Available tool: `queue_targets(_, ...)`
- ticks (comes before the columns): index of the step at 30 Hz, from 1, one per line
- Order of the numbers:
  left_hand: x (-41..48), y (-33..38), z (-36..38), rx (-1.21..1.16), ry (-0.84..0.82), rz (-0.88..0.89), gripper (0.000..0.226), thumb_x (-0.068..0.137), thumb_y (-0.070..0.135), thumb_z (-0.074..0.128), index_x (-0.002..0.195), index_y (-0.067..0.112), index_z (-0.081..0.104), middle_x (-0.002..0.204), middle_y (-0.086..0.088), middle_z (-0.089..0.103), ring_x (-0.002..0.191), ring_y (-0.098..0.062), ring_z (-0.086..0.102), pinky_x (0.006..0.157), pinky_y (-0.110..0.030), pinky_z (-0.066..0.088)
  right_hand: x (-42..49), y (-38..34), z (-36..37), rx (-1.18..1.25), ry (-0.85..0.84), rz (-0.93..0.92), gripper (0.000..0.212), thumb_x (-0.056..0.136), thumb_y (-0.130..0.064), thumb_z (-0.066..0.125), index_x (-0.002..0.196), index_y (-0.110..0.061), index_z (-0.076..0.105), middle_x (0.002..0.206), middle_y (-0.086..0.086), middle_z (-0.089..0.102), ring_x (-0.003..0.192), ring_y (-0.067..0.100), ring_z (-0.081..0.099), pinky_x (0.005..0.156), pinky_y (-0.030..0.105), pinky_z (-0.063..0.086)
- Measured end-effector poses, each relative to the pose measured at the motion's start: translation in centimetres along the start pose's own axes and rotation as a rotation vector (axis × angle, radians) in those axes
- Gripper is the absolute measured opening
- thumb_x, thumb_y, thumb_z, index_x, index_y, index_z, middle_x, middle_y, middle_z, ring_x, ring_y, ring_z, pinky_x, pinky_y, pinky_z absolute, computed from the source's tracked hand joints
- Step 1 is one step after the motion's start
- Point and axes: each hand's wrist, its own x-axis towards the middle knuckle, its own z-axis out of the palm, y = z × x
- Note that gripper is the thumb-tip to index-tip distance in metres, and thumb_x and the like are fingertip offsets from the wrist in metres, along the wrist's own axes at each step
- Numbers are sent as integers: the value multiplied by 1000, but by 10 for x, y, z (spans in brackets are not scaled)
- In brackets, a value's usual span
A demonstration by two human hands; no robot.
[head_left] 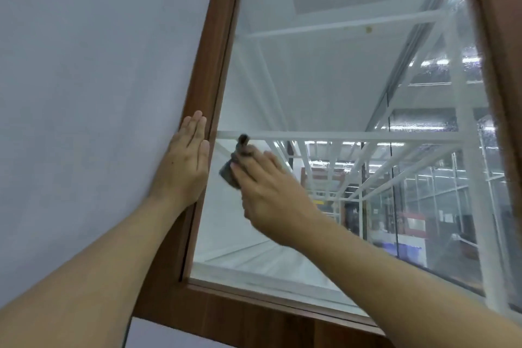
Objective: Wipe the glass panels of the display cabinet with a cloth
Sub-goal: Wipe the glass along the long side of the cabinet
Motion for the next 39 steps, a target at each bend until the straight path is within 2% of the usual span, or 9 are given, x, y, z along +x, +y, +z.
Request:
queue_targets(3, 1, -1, -5, -54, 22, -39, 55, 108, 30, 18, 159, 10, 21, 168, 1, 15, 153, -5, 8, 122, -15, 1, -67, 0, -14, -3, -102, -258, 60, 97, -24, 43, 154, -10, 34, 162, 10, 31, 154, 28, 18, 125, 46, 20)
queue_targets(6, -3, 27, 4, -106, 69, -14, 57, 105, 28, 18, 159, 10, 22, 167, 2, 17, 155, -8, 11, 127, -28, 7, -62, 49, -24, -42, 12, -46, 59, 94, -25, 39, 149, -3, 43, 157, 15, 39, 150, 32, 27, 121, 49, 30)
queue_targets(9, -11, 58, 27, -242, 61, -19, 57, 104, 28, 20, 159, 12, 23, 167, 5, 18, 154, -3, 9, 125, -22, 1, -2, 63, -29, 4, 164, 297, 55, 97, -20, 37, 146, 2, 43, 154, 21, 41, 148, 36, 30, 118, 51, 30)
queue_targets(16, -18, 57, 42, -193, 65, -11, 56, 106, 33, 15, 161, 20, 15, 168, 13, 7, 152, 5, -3, 124, -20, -4, -83, 16, -19, -13, 13, -26, 56, 99, -24, 45, 151, -4, 40, 160, 13, 35, 153, 28, 20, 123, 45, 27)
queue_targets(23, -18, 56, 41, -150, 65, -14, 56, 106, 33, 16, 160, 20, 13, 168, 12, 6, 153, 3, -4, 126, -23, -3, -2, 33, -13, 19, 180, 288, 54, 98, -21, 38, 146, 2, 43, 155, 21, 39, 149, 34, 27, 118, 51, 30)
queue_targets(28, -19, 57, 41, -158, 60, 1, 57, 105, 34, 16, 160, 20, 13, 168, 11, 6, 153, 3, -4, 126, -23, -2, -79, 14, -15, -1, 17, -68, 53, 100, -22, 44, 148, -2, 44, 157, 16, 40, 151, 30, 27, 122, 47, 28)
queue_targets(34, -18, 56, 42, -152, 76, -5, 56, 106, 33, 17, 160, 19, 15, 168, 10, 8, 153, 3, -3, 127, -27, 1, 19, 58, -26, 5, 213, 333, 51, 96, -19, 40, 141, 2, 50, 147, 21, 48, 143, 36, 36, 117, 51, 30)
queue_targets(37, -17, 55, 42, -144, 76, -1, 56, 106, 31, 19, 160, 17, 18, 168, 9, 11, 154, 0, 1, 128, -30, 4, -34, 29, -17, 9, 66, -38, 50, 95, -14, 46, 143, -3, 48, 149, 16, 47, 142, 35, 38, 118, 48, 29)
queue_targets(39, -18, 54, 42, -144, 68, -5, 56, 106, 32, 18, 160, 18, 17, 168, 9, 10, 154, -1, 0, 128, -31, 3, -92, 28, -29, -48, -92, -230, 55, 98, -21, 44, 151, -8, 40, 159, 10, 37, 151, 27, 25, 123, 44, 23)
